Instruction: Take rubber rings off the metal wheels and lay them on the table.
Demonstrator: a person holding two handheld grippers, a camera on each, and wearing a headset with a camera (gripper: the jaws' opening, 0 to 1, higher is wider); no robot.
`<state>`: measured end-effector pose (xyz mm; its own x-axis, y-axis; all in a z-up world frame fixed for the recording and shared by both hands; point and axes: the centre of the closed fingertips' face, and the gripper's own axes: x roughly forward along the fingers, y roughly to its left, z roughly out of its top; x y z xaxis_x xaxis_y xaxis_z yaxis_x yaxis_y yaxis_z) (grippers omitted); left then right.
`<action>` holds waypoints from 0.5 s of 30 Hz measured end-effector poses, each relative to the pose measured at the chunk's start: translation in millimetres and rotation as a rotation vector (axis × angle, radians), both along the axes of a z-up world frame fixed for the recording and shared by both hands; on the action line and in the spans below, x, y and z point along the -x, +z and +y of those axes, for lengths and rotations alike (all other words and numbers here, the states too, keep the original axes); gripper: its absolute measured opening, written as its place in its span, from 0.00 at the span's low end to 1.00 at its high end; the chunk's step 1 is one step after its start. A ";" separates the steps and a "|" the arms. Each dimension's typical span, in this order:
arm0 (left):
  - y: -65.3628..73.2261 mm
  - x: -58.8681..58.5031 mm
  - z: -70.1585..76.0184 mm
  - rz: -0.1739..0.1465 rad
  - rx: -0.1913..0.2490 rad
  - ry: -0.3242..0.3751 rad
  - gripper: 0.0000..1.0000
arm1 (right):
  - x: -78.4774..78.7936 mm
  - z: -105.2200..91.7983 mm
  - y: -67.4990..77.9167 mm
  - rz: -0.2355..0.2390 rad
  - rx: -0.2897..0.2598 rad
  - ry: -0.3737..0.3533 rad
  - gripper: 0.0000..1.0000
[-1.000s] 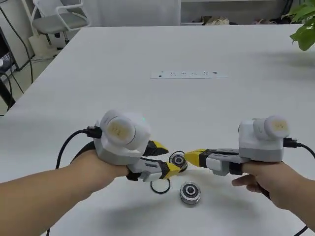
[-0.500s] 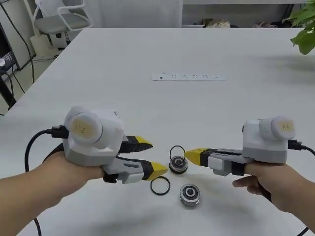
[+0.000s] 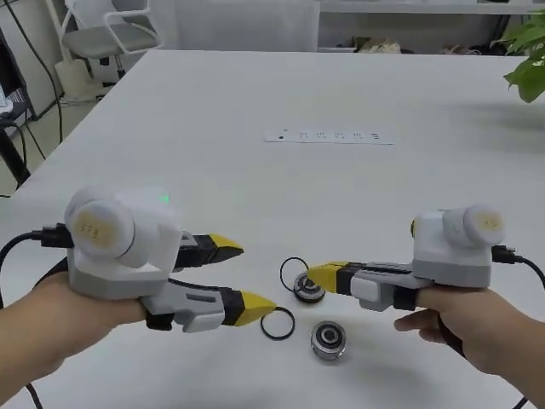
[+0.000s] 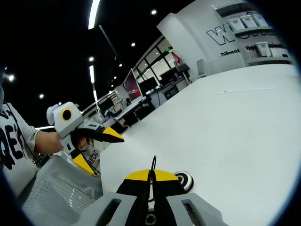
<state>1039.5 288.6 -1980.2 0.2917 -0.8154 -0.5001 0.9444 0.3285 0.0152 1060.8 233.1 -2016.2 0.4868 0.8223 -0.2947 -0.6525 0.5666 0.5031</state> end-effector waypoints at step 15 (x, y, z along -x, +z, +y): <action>6.3 3.5 15.5 0.008 0.014 0.030 0.53 | 20.7 23.6 -14.0 0.054 0.018 0.105 0.00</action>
<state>1036.0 304.1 -1973.9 0.3125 -0.8129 -0.4915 0.9340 0.3572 0.0030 1040.1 256.7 -2030.2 0.3811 0.8623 -0.3335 -0.6809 0.5058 0.5297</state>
